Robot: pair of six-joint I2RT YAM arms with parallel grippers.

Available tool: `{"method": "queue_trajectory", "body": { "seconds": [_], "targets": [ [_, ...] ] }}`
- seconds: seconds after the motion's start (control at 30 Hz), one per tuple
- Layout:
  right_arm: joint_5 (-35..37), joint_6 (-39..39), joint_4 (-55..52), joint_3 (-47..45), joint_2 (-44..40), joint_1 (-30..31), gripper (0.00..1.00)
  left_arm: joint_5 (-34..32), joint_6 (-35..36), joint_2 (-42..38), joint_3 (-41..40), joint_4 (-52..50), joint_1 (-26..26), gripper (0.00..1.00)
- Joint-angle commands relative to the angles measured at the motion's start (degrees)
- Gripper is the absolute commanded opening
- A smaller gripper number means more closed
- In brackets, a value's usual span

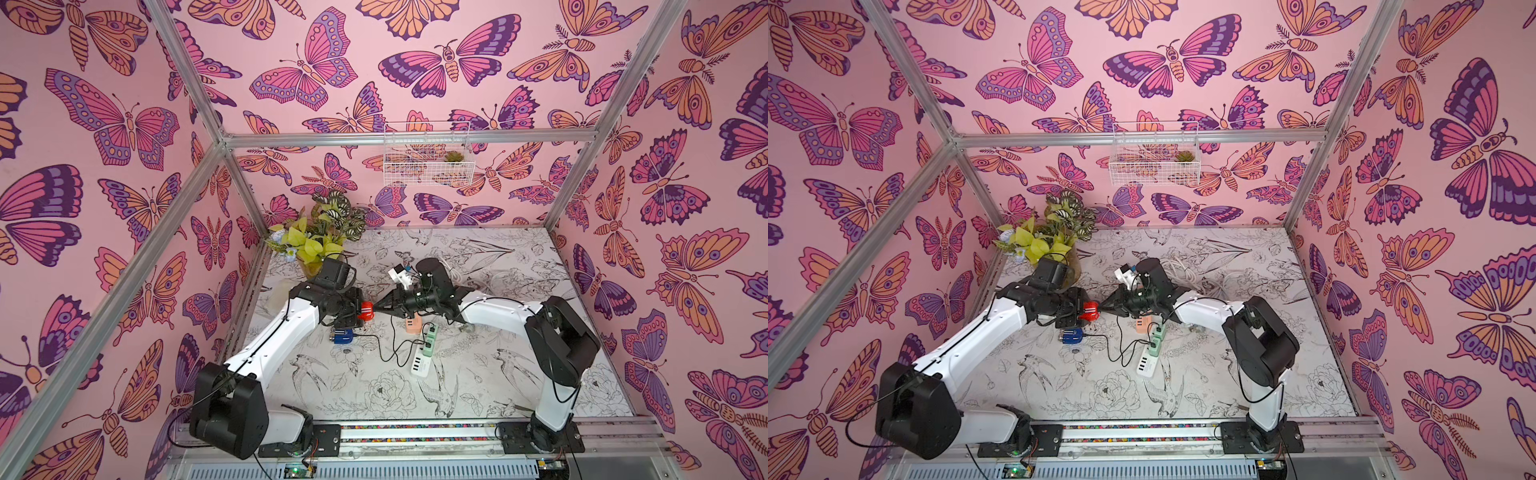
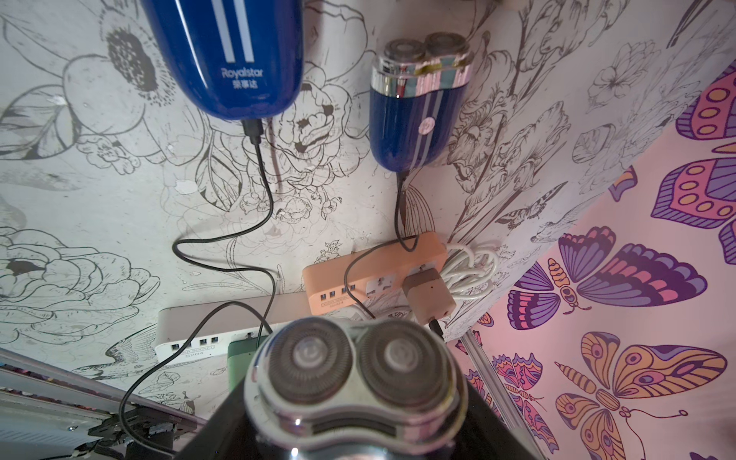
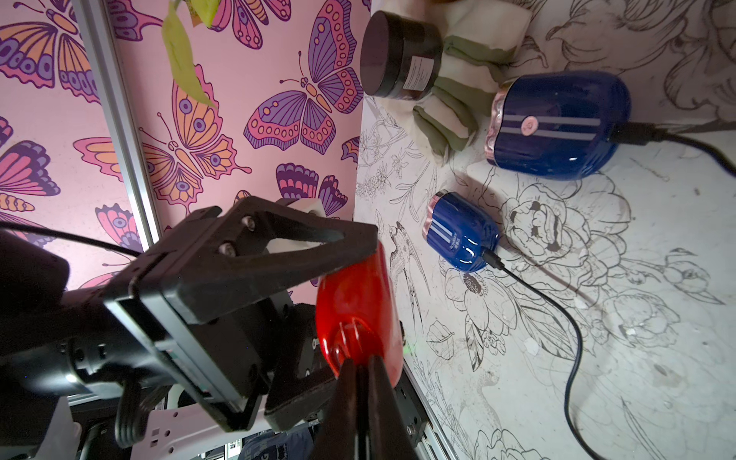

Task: Charge the electric shaver
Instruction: Insert the charging cable into the electric shaver, then place the electric shaver at the center of the board.

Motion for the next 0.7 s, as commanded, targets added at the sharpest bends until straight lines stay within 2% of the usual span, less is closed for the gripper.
{"method": "queue_trajectory", "body": {
  "seconds": [0.0,0.03,0.1,0.17,0.27,0.37,0.47,0.53,0.67],
  "targets": [
    [-0.3,-0.9,-1.9,1.4,1.7,3.5,0.0,15.9,-0.4,-2.6,2.1,12.8,-3.8,0.0],
    [-0.1,-0.9,-3.0,1.5,1.0,3.4,0.05,15.2,-0.5,-2.9,1.2,12.7,-3.6,0.0],
    [0.0,0.0,-5.3,1.4,-1.0,2.9,0.26,13.0,0.0,-3.7,-0.6,11.5,-3.0,0.0],
    [-0.1,1.0,-8.9,1.2,-3.6,2.1,0.42,10.7,0.5,-4.5,-2.8,10.7,-2.1,0.0],
    [-2.0,2.3,-17.1,1.7,-7.1,0.6,0.57,8.3,1.0,-4.7,-5.3,10.6,-1.0,0.0],
    [-6.4,2.3,-26.0,3.9,-9.0,-0.6,0.64,5.9,4.3,-4.7,-5.2,7.0,0.3,0.0],
    [-9.4,-0.3,-34.3,6.3,-11.6,-2.1,0.65,5.7,7.4,-7.4,-5.6,2.6,1.4,0.0],
    [-10.4,-0.6,-36.0,7.0,-14.4,-3.4,0.67,5.3,9.3,-8.4,-6.7,-0.2,1.8,0.0],
    [-14.3,2.2,-32.2,6.8,-19.7,-5.7,0.68,4.3,13.2,-10.2,-10.4,-4.7,1.4,0.0]
  ]
}}
